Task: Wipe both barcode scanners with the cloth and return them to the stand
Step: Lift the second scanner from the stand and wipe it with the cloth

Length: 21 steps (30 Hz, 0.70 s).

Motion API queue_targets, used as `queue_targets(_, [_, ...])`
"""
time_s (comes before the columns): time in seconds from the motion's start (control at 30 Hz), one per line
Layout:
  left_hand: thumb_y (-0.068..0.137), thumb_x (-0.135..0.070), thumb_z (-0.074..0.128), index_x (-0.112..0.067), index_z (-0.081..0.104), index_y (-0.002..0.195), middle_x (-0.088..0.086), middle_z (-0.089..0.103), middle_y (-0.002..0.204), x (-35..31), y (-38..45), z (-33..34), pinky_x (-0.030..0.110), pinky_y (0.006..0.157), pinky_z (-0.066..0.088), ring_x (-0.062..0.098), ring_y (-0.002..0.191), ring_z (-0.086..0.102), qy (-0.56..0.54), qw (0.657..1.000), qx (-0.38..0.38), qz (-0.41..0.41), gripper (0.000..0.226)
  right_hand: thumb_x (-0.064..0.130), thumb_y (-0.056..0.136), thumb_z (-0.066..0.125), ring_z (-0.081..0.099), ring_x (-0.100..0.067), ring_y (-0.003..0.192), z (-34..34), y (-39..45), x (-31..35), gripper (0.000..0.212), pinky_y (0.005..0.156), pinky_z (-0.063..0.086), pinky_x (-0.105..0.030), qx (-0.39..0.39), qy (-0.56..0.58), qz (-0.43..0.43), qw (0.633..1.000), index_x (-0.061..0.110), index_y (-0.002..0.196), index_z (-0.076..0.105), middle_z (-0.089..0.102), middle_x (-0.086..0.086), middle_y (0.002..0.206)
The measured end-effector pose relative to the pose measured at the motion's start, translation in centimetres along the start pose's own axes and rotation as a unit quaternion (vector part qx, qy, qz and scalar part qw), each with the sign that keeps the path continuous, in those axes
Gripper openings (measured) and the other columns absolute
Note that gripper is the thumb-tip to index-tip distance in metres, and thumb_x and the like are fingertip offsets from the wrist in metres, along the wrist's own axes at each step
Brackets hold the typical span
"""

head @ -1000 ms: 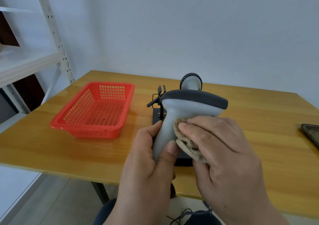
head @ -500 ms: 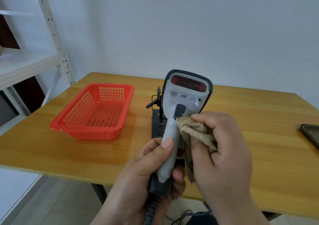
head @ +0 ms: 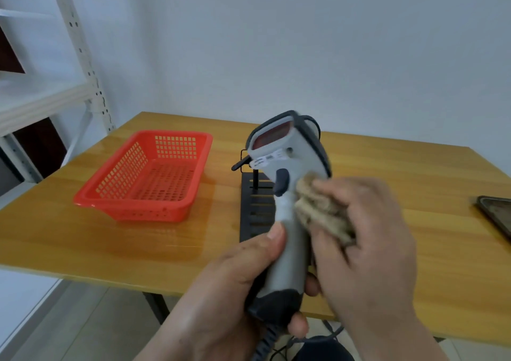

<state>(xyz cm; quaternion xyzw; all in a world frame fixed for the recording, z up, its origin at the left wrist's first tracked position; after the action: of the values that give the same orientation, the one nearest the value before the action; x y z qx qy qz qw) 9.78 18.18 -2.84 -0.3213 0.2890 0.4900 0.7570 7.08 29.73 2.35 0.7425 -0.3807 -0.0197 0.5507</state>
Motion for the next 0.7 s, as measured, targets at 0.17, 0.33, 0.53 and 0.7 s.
queue_targets(0.17, [0.079,-0.035,0.061,-0.002,0.072,0.1,0.021,0.062,0.081,-1.3,0.1,-0.1,0.025,0.04,0.049,0.022,0.053,0.059,0.018,0.998,-0.007,0.056,0.04,0.006,0.079,0.065,0.056,-0.003,0.086,0.3,0.2,0.8,0.028,0.075,0.042,-0.005,0.062,0.019,-0.009,0.998,0.009,0.106,0.069,0.056,0.001,0.102])
queue_targets(0.33, [0.081,-0.032,0.058,-0.006,0.073,0.094,0.018,0.062,0.076,-1.6,0.3,-0.8,0.025,0.038,0.046,0.021,0.055,0.058,0.018,0.996,-0.023,0.081,0.033,0.018,0.078,0.059,0.055,-0.004,0.083,0.7,-0.6,1.3,0.027,0.076,0.038,-0.001,0.112,0.016,-0.026,0.993,0.014,0.103,0.07,0.058,0.003,0.098])
queue_targets(0.53, [0.08,-0.035,0.057,-0.004,0.073,0.094,0.019,0.066,0.067,-1.1,0.2,0.8,0.024,0.039,0.049,0.022,0.039,0.056,0.027,0.998,0.016,0.059,0.038,0.013,0.083,0.058,0.052,-0.006,0.085,0.0,1.6,0.2,0.022,0.079,0.038,-0.003,0.008,-0.017,-0.012,1.0,0.006,0.1,0.069,0.055,0.0,0.098])
queue_targets(0.7, [0.077,-0.037,0.059,0.001,0.072,0.098,0.025,0.067,0.077,-1.2,0.0,-0.3,0.025,0.038,0.049,0.026,0.047,0.059,0.003,0.998,-0.003,0.056,0.045,0.021,0.082,0.056,0.057,-0.002,0.082,0.8,-0.9,-1.6,0.024,0.075,0.044,-0.004,0.115,-0.013,0.03,0.993,0.012,0.1,0.069,0.055,0.009,0.097])
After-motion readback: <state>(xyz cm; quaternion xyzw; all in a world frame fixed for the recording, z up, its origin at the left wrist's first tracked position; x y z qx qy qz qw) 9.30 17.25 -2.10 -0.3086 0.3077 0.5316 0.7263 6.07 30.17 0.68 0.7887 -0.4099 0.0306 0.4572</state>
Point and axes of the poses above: each hand's wrist, its own y-axis towards the middle knuckle, its own z-axis out of the palm, x = y × z, the point moved 5 cm from there along y, towards the middle knuckle
